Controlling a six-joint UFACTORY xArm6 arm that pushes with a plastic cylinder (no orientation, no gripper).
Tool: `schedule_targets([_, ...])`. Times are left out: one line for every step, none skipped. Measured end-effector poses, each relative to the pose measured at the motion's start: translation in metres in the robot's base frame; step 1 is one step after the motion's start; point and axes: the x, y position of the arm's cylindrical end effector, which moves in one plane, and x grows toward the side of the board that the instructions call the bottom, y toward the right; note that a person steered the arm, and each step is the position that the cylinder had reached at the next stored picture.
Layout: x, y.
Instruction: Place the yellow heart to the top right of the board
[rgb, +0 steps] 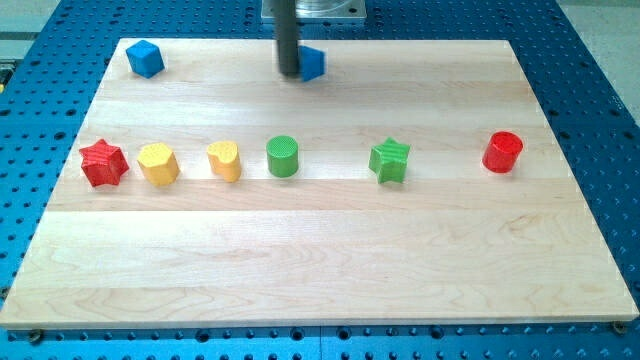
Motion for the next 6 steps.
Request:
schedule_targets([0.008, -0.009])
schedule_targets([0.048, -0.022])
schedule_targets([0.048, -0.006])
schedule_targets([0.048, -0.006])
schedule_targets([0.048, -0.005])
schedule_targets([0.048, -0.005])
